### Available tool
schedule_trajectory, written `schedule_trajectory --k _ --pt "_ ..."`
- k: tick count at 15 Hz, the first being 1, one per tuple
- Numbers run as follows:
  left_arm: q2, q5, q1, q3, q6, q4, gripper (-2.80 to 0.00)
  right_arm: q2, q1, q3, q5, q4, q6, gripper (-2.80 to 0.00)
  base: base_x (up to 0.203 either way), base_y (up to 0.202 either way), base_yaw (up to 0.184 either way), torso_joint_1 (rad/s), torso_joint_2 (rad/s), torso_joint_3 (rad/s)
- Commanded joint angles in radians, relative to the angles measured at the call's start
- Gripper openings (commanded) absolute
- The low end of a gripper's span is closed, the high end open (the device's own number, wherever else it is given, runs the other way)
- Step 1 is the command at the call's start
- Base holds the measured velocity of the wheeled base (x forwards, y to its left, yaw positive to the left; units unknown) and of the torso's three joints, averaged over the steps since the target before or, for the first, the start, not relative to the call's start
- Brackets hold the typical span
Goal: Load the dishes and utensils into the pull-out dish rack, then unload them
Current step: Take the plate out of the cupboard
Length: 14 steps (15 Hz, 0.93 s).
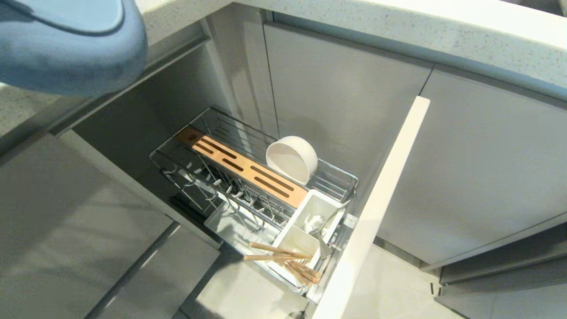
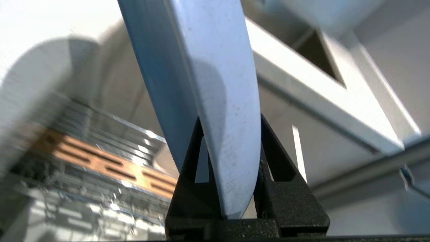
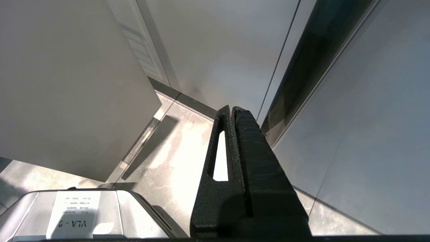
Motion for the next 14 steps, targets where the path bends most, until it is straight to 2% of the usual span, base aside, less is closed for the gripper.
schedule_trajectory --k 1,6,11,14 --pt "-0.022 0.003 0.044 -0.001 0.007 -0.016 -2.8 -0.004 0.0 0.002 0.0 0.0 0.001 -2.8 0.0 0.0 0.0 0.0 0.0 0.0" --pt "-0.023 -0.02 0.16 -0.012 0.001 -0.029 -2.8 -0.004 0.0 0.002 0.0 0.0 0.0 -2.8 0.0 0.0 0.0 0.0 0.0 0.0" --pt "-0.046 -0.072 0.35 -0.035 0.0 -0.081 -2.8 -0.004 0.0 0.002 0.0 0.0 0.0 -2.8 0.0 0.0 0.0 0.0 0.0 0.0" --pt "-0.067 -0.122 0.49 -0.052 0.002 -0.098 -2.8 -0.004 0.0 0.002 0.0 0.0 0.0 -2.8 0.0 0.0 0.0 0.0 0.0 0.0"
